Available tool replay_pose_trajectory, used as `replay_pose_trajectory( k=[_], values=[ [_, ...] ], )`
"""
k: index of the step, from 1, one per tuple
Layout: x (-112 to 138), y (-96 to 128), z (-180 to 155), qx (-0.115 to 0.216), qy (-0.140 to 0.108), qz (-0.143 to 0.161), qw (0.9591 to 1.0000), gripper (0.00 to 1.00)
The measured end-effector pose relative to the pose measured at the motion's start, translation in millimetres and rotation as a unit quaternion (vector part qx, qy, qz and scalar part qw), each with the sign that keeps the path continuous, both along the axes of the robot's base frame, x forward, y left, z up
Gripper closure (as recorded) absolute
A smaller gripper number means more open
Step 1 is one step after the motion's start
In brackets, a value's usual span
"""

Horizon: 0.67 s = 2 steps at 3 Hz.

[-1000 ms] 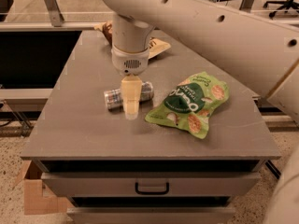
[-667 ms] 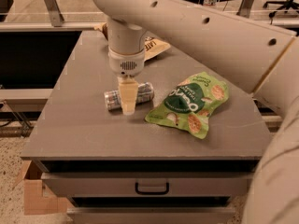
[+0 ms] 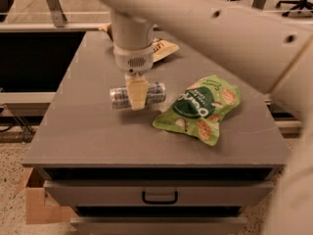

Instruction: Place redbull can upright

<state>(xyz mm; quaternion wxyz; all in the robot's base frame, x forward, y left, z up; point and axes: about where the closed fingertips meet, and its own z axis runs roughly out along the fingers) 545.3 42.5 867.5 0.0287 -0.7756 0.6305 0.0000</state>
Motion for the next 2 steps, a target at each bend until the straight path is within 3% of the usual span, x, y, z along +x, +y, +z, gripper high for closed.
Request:
replay_pose_trajectory(
  k=[1,2],
  values=[
    [-7.5,-22.8,49.9,0.075,-0.02,-0.023,0.9967,1.0],
    [-3.3,-33.6,81.8,0.194,-0.035,-0.019,0.9801,1.0]
  ],
)
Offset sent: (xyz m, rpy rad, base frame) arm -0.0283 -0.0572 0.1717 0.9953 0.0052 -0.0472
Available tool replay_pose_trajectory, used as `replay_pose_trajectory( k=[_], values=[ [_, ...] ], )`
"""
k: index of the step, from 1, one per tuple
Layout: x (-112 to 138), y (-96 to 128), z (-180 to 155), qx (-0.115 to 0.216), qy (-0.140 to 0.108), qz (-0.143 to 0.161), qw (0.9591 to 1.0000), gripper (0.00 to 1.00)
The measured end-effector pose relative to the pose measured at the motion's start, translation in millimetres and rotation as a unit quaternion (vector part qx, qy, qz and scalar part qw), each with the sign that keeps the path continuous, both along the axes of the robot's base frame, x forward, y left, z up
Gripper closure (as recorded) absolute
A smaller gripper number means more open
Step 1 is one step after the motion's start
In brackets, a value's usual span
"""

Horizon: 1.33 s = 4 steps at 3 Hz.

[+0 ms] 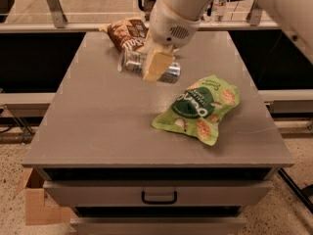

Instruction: Place redbull can upright

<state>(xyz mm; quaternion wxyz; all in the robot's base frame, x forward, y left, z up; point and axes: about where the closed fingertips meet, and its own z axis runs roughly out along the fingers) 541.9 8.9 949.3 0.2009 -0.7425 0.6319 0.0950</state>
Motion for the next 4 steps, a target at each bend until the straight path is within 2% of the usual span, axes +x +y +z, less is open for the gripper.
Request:
replay_pose_trajectory(
  k=[1,2,3,4],
  values=[
    [-7.0,14.5,36.3,0.146,0.01,0.043,0.9883,1.0],
    [-17.9,43.6,49.7,0.204,0.032,0.087,0.9745,1.0],
    [-18.7,73.3,33.4,0.237,0.069,0.113,0.9625,1.0],
    [-11.9,90.8,11.2,0.282,0.092,0.12,0.9472,1.0]
  ],
)
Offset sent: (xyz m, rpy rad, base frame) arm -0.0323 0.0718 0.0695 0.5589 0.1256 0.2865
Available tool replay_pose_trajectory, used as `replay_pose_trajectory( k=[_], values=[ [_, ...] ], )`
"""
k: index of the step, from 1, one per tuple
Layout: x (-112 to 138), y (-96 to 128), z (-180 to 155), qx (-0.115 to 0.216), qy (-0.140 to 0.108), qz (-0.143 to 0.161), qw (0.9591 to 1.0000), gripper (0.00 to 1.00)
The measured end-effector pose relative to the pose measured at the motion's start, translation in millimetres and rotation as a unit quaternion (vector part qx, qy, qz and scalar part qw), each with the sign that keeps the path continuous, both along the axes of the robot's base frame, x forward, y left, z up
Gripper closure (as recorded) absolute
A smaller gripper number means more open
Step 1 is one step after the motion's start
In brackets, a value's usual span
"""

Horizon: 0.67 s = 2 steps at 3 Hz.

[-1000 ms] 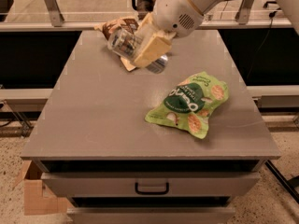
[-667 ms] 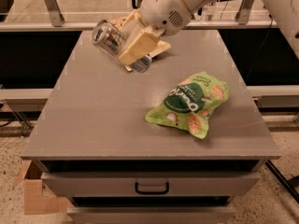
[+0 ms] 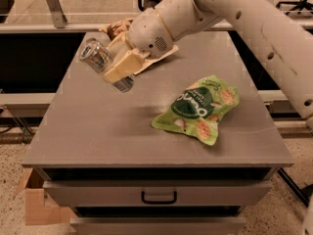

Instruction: Place redbull can upright

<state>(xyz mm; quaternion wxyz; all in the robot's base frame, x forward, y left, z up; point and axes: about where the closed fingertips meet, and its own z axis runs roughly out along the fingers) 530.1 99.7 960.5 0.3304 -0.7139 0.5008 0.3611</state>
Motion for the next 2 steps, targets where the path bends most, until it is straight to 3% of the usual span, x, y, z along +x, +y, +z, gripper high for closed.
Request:
replay_pose_trajectory(
  k=[1,2],
  values=[
    [17.4,24.9,-9.0,0.102,0.033,0.013,0.9941,1.0],
    [23.7,38.4,-5.2,0.149,0.045,0.031,0.9874,1.0]
  ],
)
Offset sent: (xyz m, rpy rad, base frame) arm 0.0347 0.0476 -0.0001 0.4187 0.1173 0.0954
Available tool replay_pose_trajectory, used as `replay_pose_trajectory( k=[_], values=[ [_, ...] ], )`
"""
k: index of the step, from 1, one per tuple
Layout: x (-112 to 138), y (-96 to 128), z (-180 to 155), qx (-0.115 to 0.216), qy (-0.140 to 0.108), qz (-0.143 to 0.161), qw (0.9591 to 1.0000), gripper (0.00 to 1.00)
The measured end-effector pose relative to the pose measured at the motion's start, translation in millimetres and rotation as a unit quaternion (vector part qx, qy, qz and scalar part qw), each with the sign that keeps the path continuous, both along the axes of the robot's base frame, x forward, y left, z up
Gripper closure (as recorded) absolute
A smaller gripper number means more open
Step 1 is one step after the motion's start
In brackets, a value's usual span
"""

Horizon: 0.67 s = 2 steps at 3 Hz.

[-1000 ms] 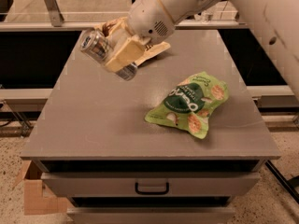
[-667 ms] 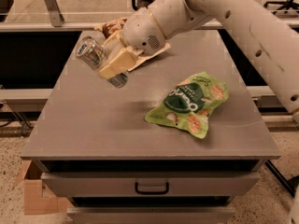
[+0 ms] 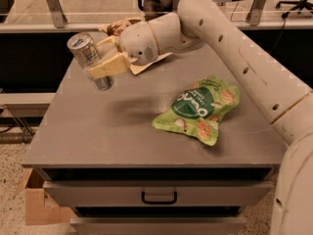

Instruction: Place redbull can upright

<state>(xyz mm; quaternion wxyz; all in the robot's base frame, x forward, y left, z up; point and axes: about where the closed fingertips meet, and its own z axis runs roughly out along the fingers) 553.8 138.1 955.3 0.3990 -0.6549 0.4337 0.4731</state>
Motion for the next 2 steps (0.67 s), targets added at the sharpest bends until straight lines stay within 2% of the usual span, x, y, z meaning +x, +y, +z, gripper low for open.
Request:
replay_pose_trajectory(
  k=[1,2],
  values=[
    [2.8,12.0,-7.2,0.01,0.007,0.017,0.9998,1.0],
    [3.8,32.6,-30.5,0.009,0.023,0.042,0.9988,1.0]
  ],
)
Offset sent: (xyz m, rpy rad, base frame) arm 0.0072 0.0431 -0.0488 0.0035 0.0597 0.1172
